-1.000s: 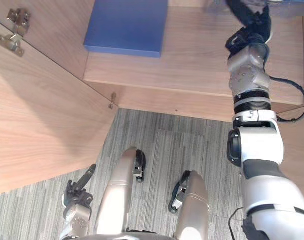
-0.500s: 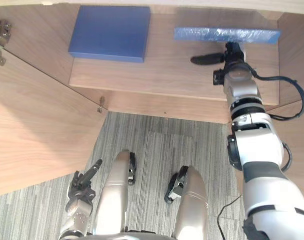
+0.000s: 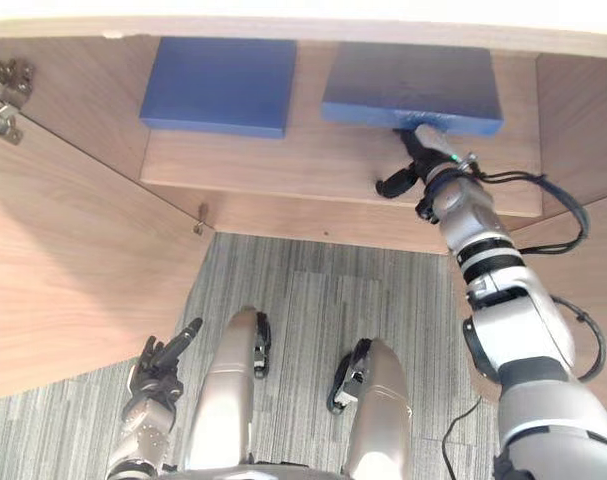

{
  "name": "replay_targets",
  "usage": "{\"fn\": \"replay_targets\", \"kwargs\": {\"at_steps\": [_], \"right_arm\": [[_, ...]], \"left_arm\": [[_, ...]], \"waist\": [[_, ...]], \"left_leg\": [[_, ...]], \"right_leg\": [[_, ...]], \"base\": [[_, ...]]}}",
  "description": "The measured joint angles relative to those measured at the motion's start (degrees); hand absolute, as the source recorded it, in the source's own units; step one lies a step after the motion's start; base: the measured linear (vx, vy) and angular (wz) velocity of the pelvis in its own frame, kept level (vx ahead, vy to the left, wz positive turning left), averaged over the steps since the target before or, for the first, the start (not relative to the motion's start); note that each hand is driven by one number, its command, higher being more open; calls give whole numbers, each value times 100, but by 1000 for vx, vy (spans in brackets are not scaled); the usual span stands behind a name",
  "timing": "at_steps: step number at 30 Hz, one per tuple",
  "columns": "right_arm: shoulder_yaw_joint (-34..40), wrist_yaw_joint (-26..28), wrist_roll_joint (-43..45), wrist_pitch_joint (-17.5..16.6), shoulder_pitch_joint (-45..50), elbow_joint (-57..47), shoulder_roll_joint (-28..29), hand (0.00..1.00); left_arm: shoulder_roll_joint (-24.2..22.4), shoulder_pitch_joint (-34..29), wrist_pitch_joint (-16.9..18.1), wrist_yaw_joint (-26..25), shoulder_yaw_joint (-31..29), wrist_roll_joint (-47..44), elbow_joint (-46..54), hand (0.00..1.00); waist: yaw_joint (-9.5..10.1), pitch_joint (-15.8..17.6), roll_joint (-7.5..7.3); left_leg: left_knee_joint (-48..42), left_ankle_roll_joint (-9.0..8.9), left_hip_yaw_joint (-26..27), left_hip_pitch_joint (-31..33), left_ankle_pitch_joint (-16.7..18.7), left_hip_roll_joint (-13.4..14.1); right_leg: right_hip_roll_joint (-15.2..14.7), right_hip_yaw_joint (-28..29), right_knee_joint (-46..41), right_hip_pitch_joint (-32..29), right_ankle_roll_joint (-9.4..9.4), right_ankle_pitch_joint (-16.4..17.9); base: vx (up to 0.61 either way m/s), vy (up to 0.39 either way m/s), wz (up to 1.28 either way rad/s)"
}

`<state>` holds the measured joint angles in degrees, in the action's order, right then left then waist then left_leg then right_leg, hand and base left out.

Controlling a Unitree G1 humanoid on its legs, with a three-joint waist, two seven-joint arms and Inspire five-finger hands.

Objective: Walk over to the cabinet, pick up the folder, carry it to the office cabinet, place the folder inside the office cabinet, then close the office cabinet door

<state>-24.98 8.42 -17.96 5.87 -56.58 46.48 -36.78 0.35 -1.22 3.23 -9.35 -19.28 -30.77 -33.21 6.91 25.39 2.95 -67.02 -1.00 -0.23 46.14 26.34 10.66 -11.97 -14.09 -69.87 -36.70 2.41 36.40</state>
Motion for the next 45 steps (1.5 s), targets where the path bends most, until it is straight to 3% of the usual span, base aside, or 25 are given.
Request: {"fn": "replay_targets", "kwargs": {"at_steps": [5, 11, 15, 17, 21, 23, 24, 25, 26, 27, 28, 29, 31, 33, 34, 36, 37, 39, 40, 45], "right_arm": [[-489, 8, -506, -70, 378, -264, 121, 100], [-1061, 161, -1611, -52, 1350, -907, 545, 100], [-1138, 382, -1944, -218, 1848, -1076, 698, 100], [-1295, 693, -2034, -374, 2173, -1056, 828, 100], [-1673, 910, -2012, -563, 2393, -898, 980, 100], [-1722, 977, -1832, -690, 2530, -898, 992, 100], [-1721, 997, -1547, -735, 2645, -905, 985, 100], [-1713, 1022, -1388, -736, 2685, -909, 976, 100], [-1663, 1032, -1051, -764, 2745, -932, 919, 100], [-1646, 1030, -871, -796, 2768, -947, 889, 100], [-1639, 1014, -661, -850, 2902, -1008, 908, 100], [-1567, 981, -595, -875, 3051, -1027, 917, 100], [-898, 695, -436, -848, 3791, -963, 1020, 100], [-196, 512, -405, -841, 4272, -905, 1178, 100], [513, 287, -189, -775, 4606, -781, 1521, 100], [1404, -79, 232, -710, 5025, -713, 2001, 100], [1988, -395, 488, -676, 5334, -681, 2354, 100], [2450, -704, 703, -617, 5754, -682, 2666, 100], [2654, -877, 777, -576, 6023, -681, 2814, 100], [2840, -1141, 965, -400, 6679, -690, 3147, 100]], "left_arm": [[38, -12, -7, -3, 110, 0, -97, 100], [202, -46, -83, -28, 269, 147, -426, 100], [209, -44, -125, -1, 328, 286, -653, 100], [301, -48, -138, 50, 341, 468, -1085, 100], [474, -92, -159, 125, 317, 822, -1675, 100], [548, -207, -214, 153, 309, 1042, -1889, 100], [557, -368, -221, 191, 311, 1260, -1931, 100], [548, -426, -225, 213, 308, 1378, -1936, 100], [443, -454, -227, 231, 298, 1613, -1952, 100], [420, -430, -230, 234, 297, 1715, -2023, 100], [486, -446, -215, 241, 296, 1844, -2161, 100], [523, -438, -200, 251, 321, 1907, -2220, 100], [364, -420, -187, 374, 524, 2019, -2238, 100], [278, -390, -174, 362, 778, 2166, -2248, 100], [266, -290, -144, 352, 894, 2379, -2291, 100], [266, -187, -123, 360, 1061, 2705, -2307, 100], [268, -121, -119, 358, 1225, 2885, -2315, 100], [275, -26, -119, 350, 1424, 2969, -2319, 100], [273, 46, -116, 336, 1544, 3052, -2319, 100], [298, 195, -75, 292, 1737, 3283, -2356, 100]], "waist": [[-42, -56, -124], [-66, -243, -454], [-76, -290, -504], [-57, -447, -567], [-47, -740, -652], [-60, -925, -726], [-83, -1175, -741], [-92, -1251, -728], [-109, -1254, -518], [-136, -1263, -380], [-143, -1330, -385], [-154, -1362, -428], [-213, -1585, -255], [-399, -1697, -25], [-483, -1712, -12], [-617, -1732, -48], [-781, -1735, -63], [-912, -1726, -102], [-1009, -1709, -148], [-1113, -1567, -404]], "left_leg": [[180, -64, 90, -293, 36, 119], [659, -66, 237, -1042, 36, 206], [1000, -67, 289, -1588, 33, 210], [1575, -116, 350, -2195, -75, 212], [2486, -131, 478, -2862, -380, 188], [3336, -165, 651, -3429, -724, 135], [3821, -181, 750, -3683, -913, 126], [4022, -202, 782, -3831, -1011, 134], [4208, -203, 776, -4103, -1111, 317], [4199, -205, 762, -4241, -1108, 537], [4065, -220, 747, -4312, -1099, 533], [3920, -238, 614, -4326, -1087, 480], [3905, -435, 104, -4210, -857, 281], [4391, -355, 156, -4203, -936, 213], [4559, -341, 313, -4300, -987, 166], [4827, -282, 615, -4397, -1096, 33], [5020, -206, 822, -4480, -1189, -86], [5288, -136, 1068, -4658, -1313, -225], [5514, -89, 1206, -4799, -1418, -333], [5919, -20, 1939, -5227, -1626, -596]], "right_leg": [[83, -16, 288, 283, -68, -77], [219, -33, 966, 1031, -53, -236], [274, -98, 1456, 1623, 0, -375], [400, -146, 2167, 2243, 20, -621], [574, -142, 3173, 2854, -3, -1068], [678, -106, 3974, 3304, -26, -1494], [757, -32, 4331, 3423, -52, -1769], [787, 21, 4320, 3441, -18, -1894], [886, 155, 3606, 3065, -39, -1926], [1150, 299, 4019, 2946, -118, -1701], [1249, 449, 5532, 3050, -208, -2855], [1221, 491, 5567, 3120, -241, -3163], [1281, 737, 5664, 3151, -295, -3209], [1359, 788, 5653, 3073, -282, -3217], [1336, 963, 5656, 2979, -201, -3270], [1253, 1245, 5698, 2827, -109, -3339], [1183, 1444, 5703, 2721, -48, -3405], [1112, 1676, 5704, 2654, 28, -3464], [1070, 1827, 5701, 2623, 77, -3498], [1092, 2541, 5643, 2467, 196, -3725]], "base": [[3, 50, -9], [38, 52, -8], [56, 63, 0], [122, 45, -2], [138, -1, -9], [175, -6, -20], [179, -11, -25], [187, -33, -41], [125, -59, -52], [99, -62, -72], [76, -61, -53], [115, -52, -54], [144, 18, -54], [76, 117, -40], [39, 135, -61], [4, 96, -72], [-18, 76, -59], [-40, 107, -63], [-62, 114, -55], [-108, 77, -79]]}}
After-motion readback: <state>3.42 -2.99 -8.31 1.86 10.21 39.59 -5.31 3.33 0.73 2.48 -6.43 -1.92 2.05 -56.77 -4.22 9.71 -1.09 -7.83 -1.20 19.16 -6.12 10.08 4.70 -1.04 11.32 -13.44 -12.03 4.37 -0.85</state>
